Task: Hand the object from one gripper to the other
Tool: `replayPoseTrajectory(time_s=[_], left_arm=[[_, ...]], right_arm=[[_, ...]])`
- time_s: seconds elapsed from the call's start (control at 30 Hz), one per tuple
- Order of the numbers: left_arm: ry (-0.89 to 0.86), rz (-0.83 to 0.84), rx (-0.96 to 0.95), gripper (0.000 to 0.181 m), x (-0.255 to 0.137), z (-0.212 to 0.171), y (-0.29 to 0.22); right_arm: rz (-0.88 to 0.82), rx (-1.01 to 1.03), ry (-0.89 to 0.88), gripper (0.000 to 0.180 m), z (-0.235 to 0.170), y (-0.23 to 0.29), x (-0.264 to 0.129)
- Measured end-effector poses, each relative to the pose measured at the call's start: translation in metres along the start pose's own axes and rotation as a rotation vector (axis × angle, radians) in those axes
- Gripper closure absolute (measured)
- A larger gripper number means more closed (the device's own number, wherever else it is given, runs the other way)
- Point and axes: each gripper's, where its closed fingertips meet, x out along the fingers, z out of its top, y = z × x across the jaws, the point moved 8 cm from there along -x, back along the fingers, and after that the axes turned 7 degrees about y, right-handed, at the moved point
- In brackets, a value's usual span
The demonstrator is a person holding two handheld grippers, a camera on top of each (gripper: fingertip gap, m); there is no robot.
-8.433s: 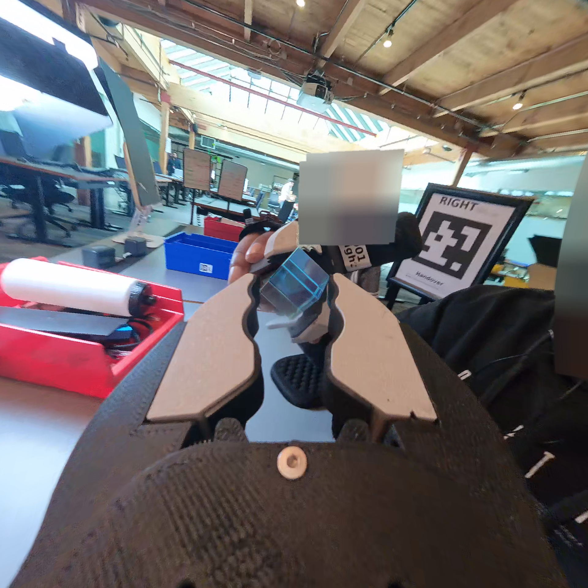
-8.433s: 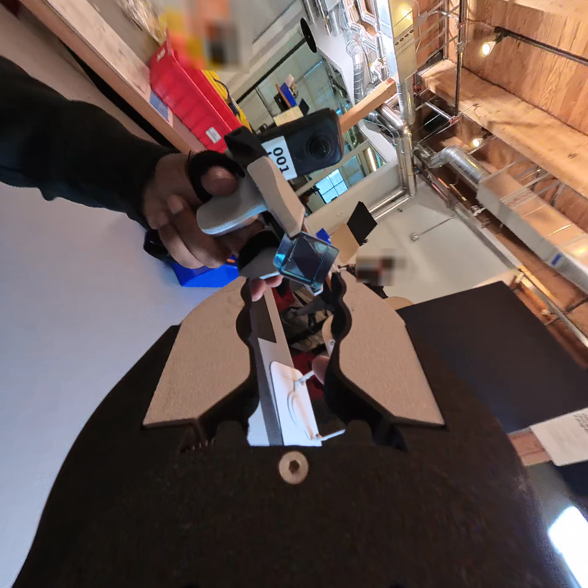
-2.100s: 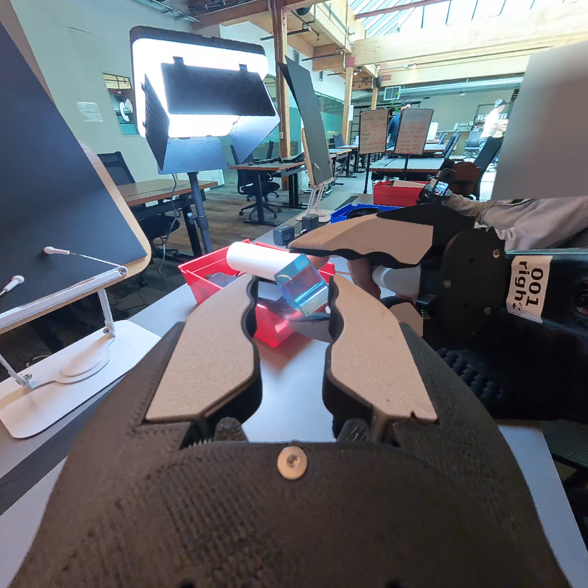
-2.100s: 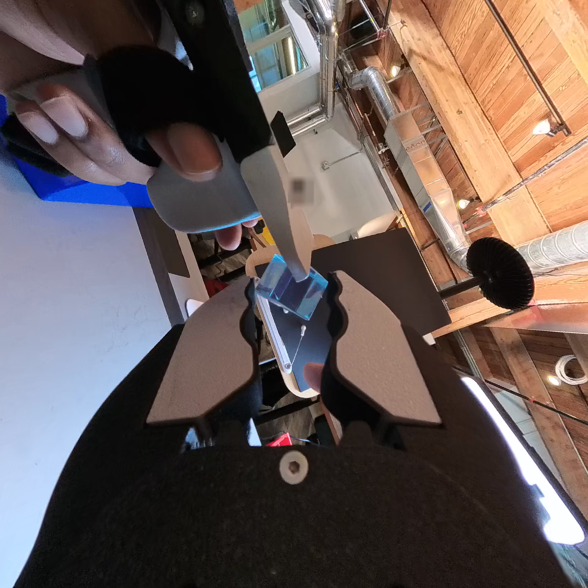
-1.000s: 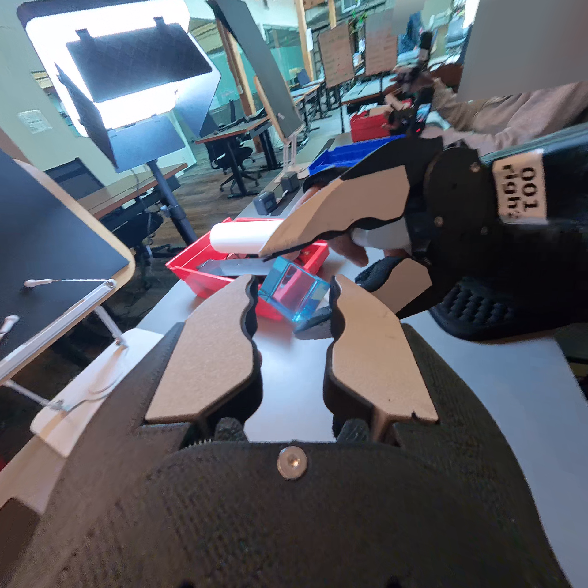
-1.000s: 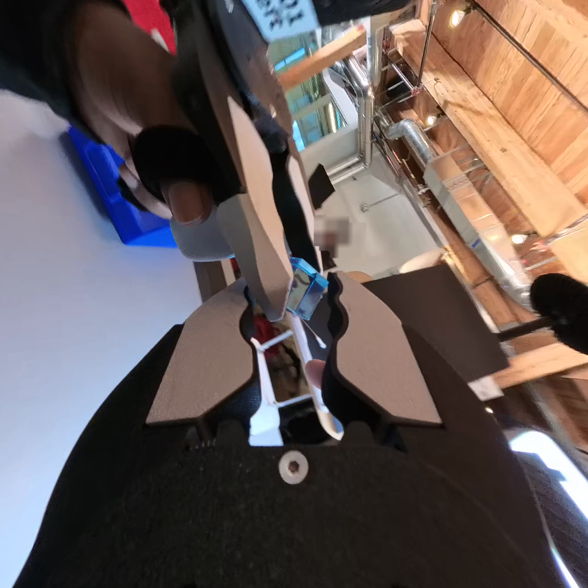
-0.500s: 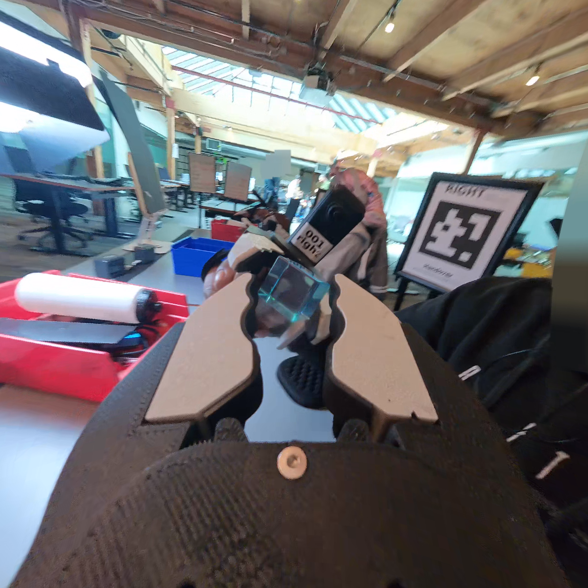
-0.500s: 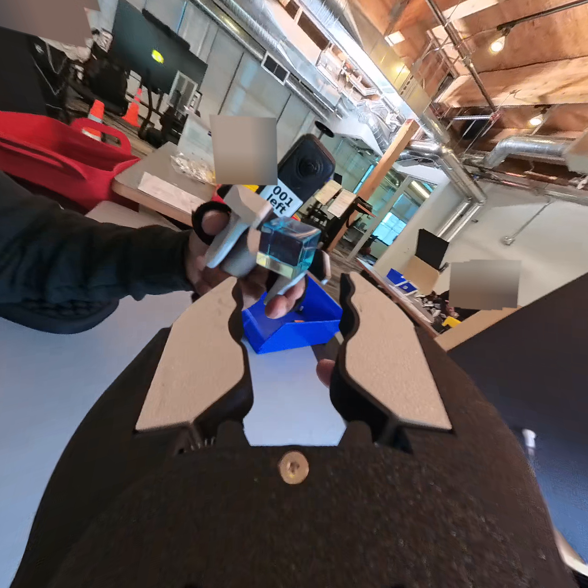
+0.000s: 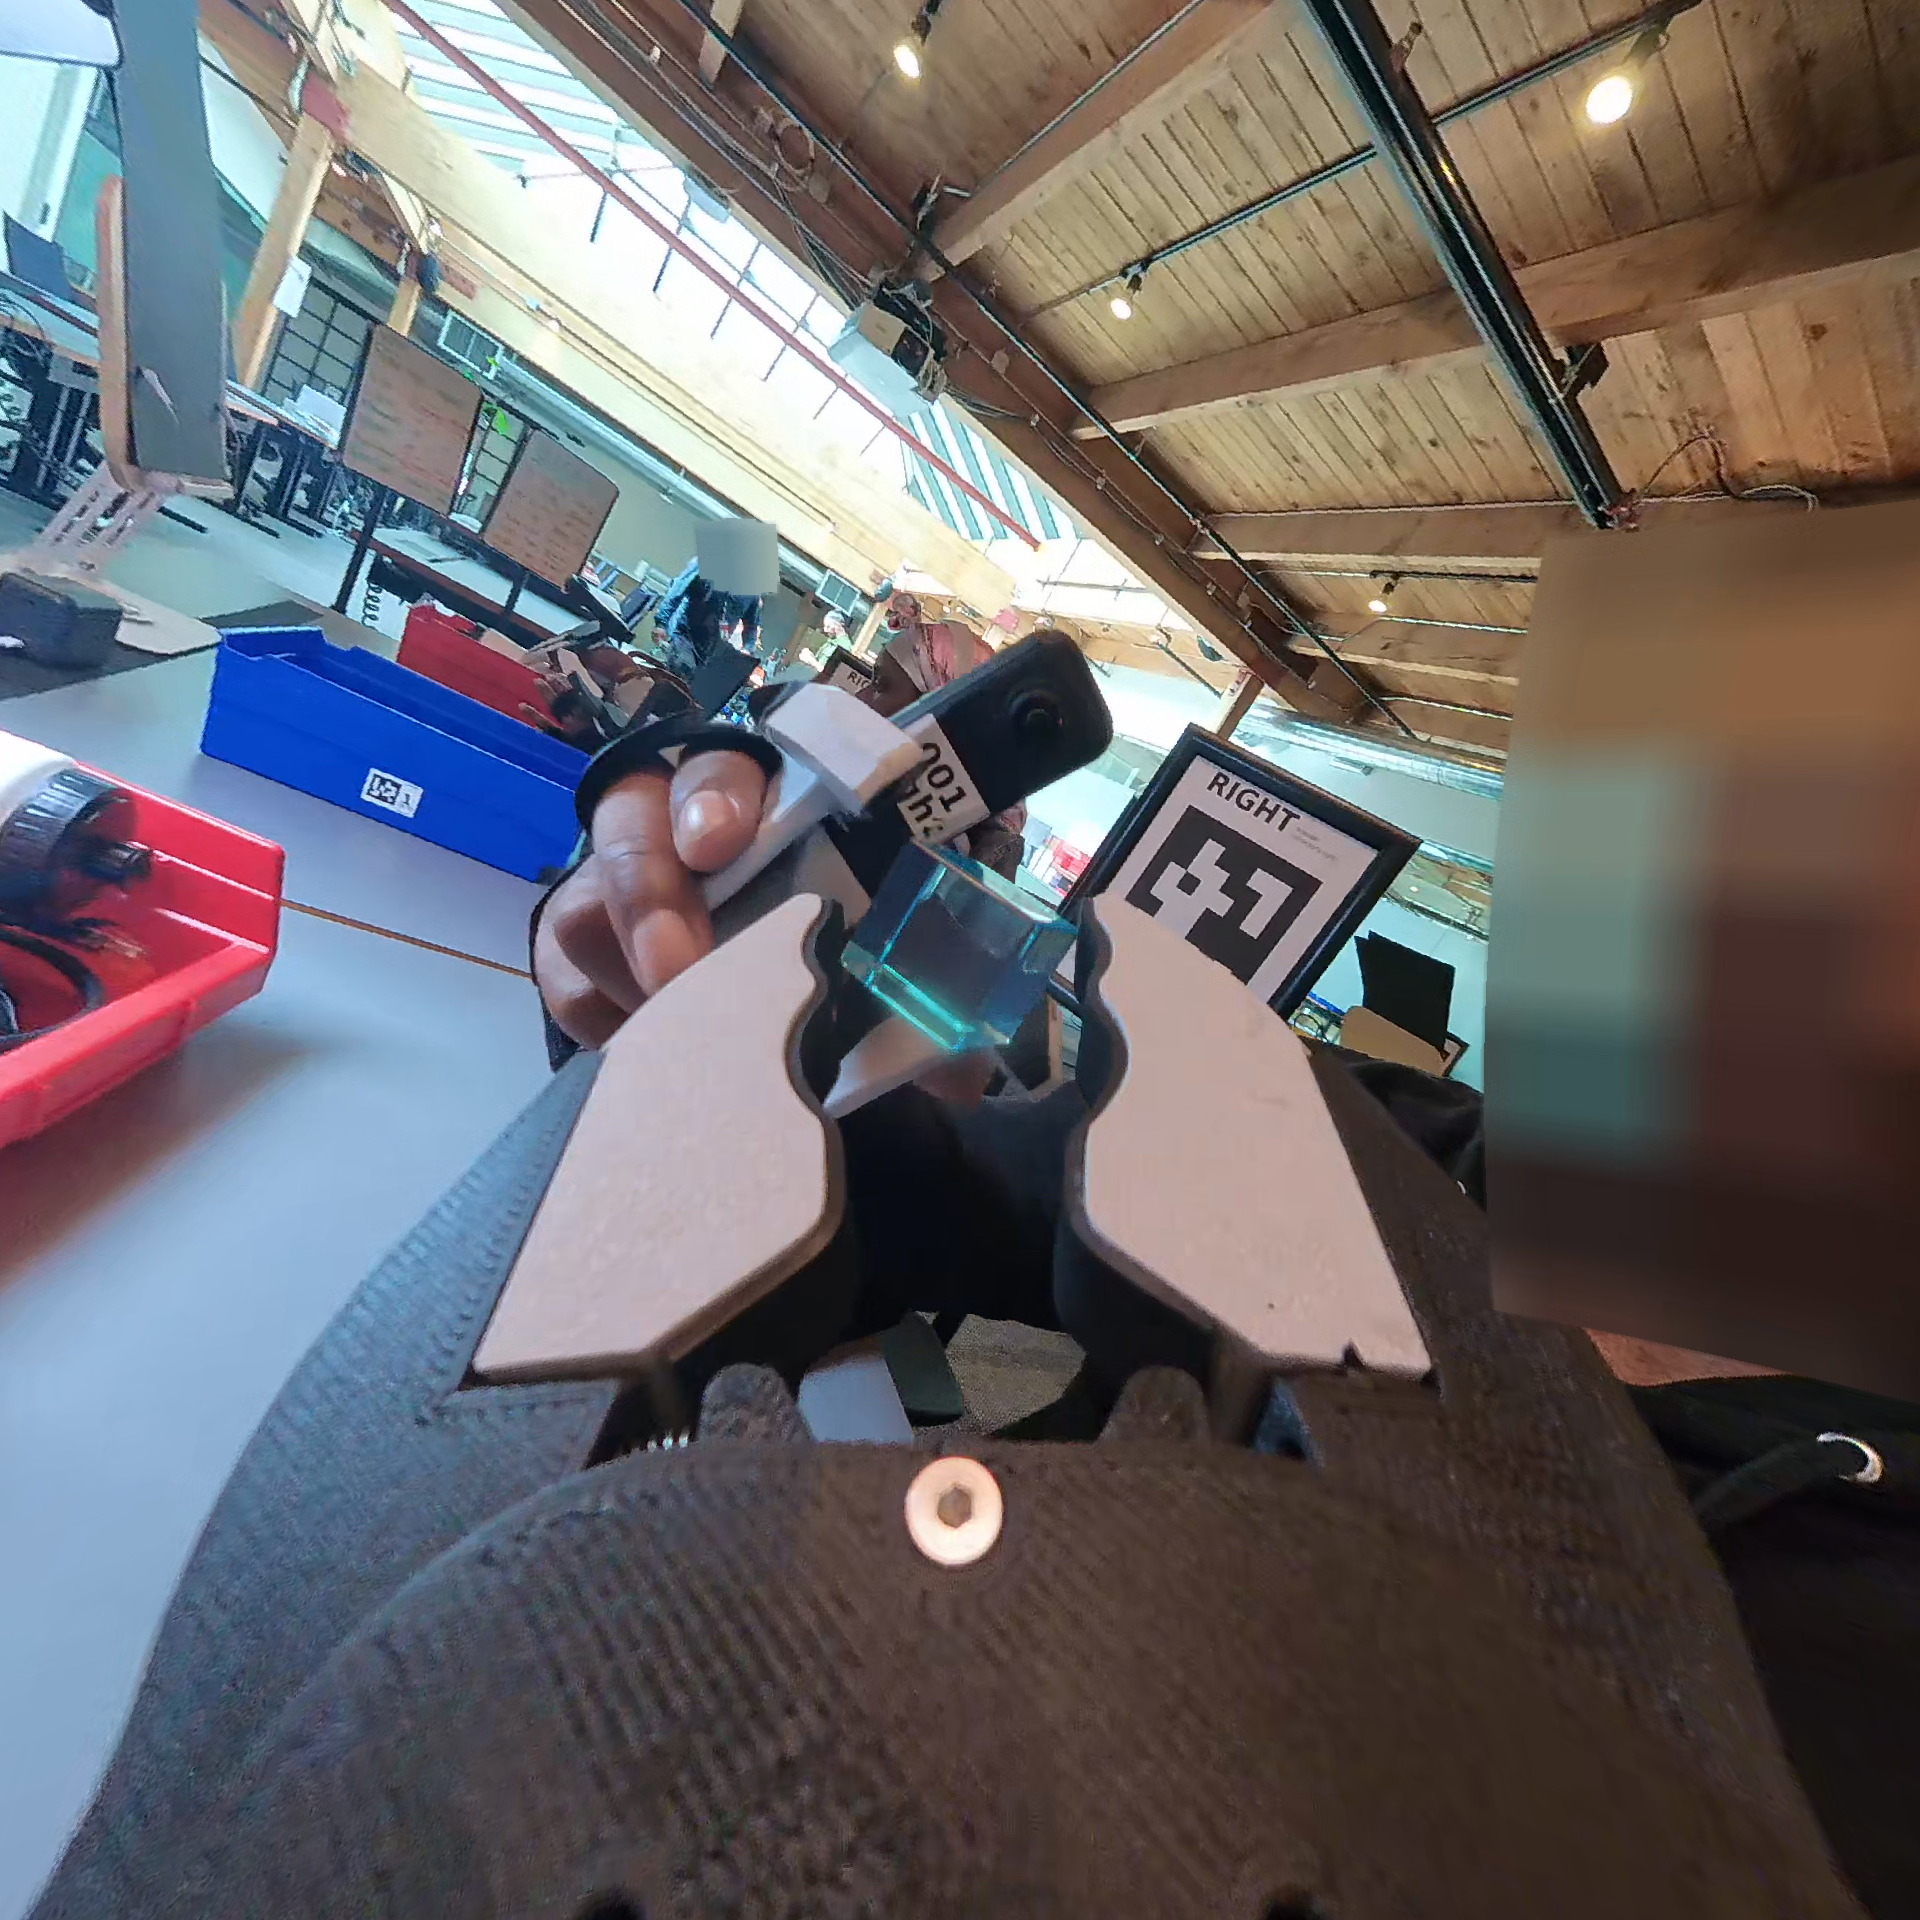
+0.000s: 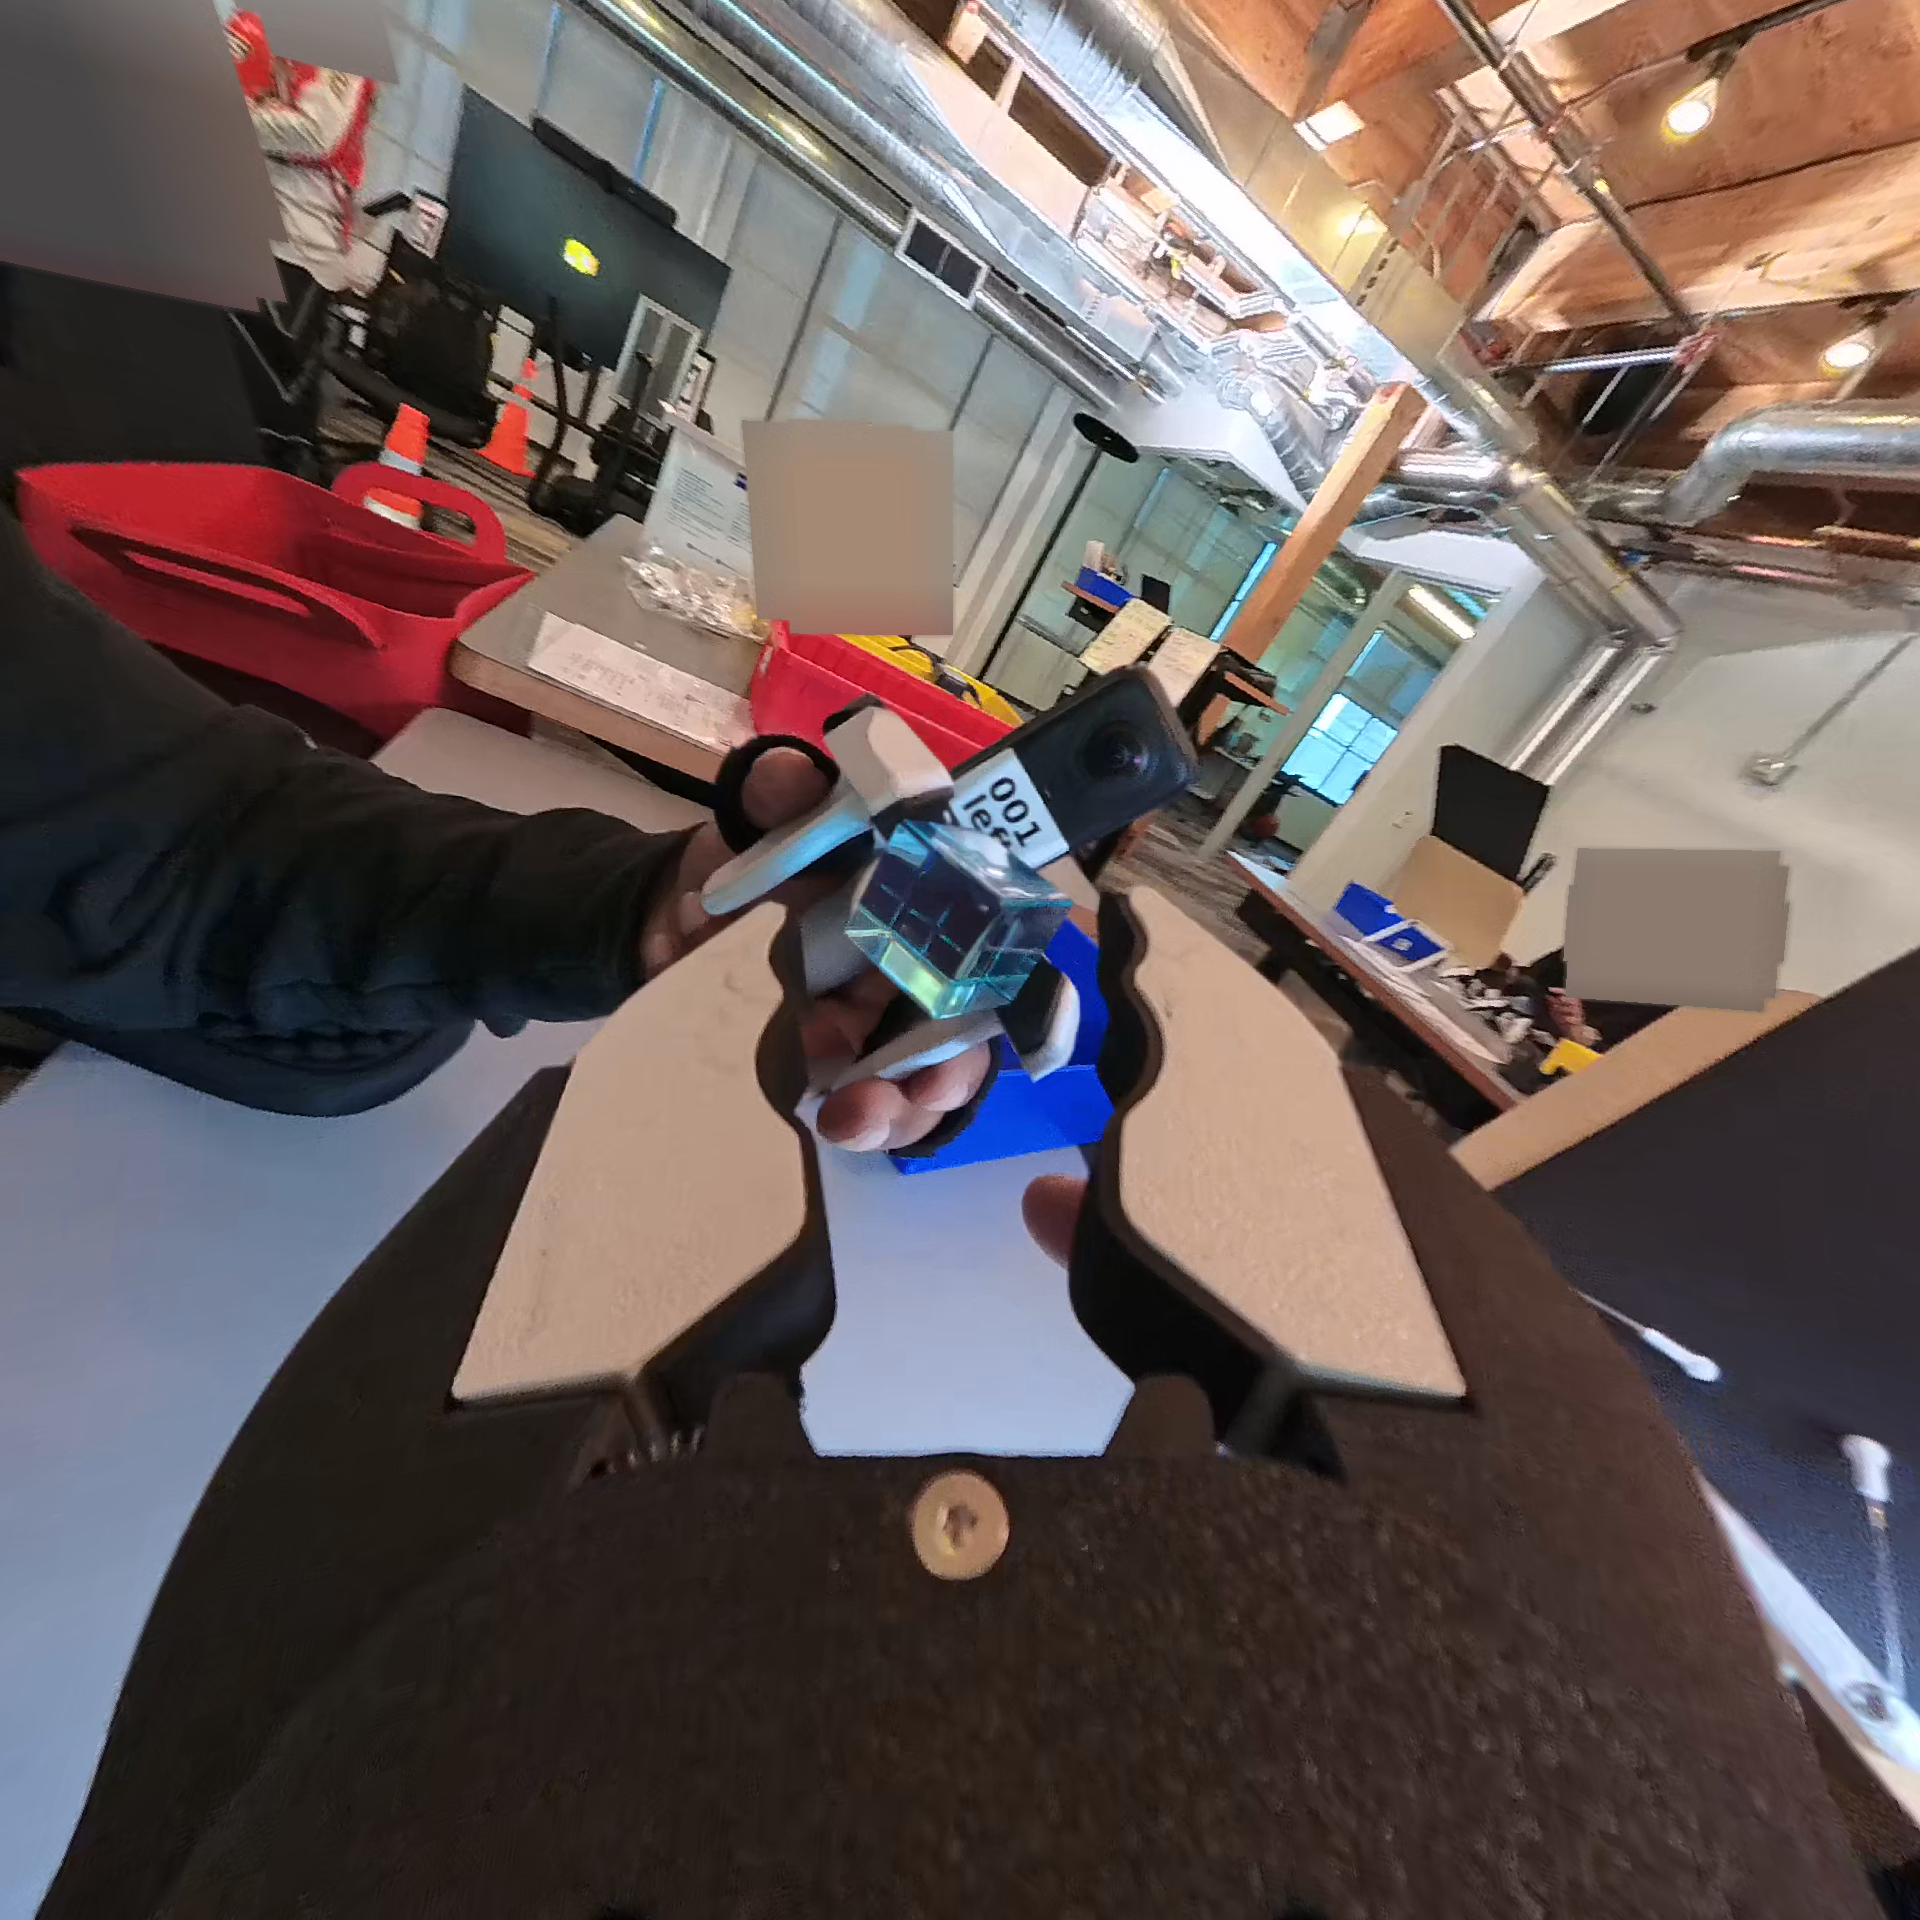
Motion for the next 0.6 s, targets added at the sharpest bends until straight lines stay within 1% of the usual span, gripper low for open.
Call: replayPoseTrajectory(time_s=[0.23, 0.37, 0.6], left_arm=[[0.03, -0.017, -0.005, 0.137, 0.006, -0.0044, -0.0001], [0.035, -0.02, -0.01, 0.137, 0.0068, -0.0049, 0.0002], [0.029, -0.018, -0.024, 0.137, 0.0067, -0.0042, 0.0006]], right_arm=[[0.055, 0.041, 0.012, 0.127, -0.0036, 0.0019, 0.003], [0.046, 0.019, 0.02, 0.136, -0.005, 0.0032, 0.0039], [0.008, -0.012, 0.03, 0.133, -0.0037, 0.0025, 0.0036]])
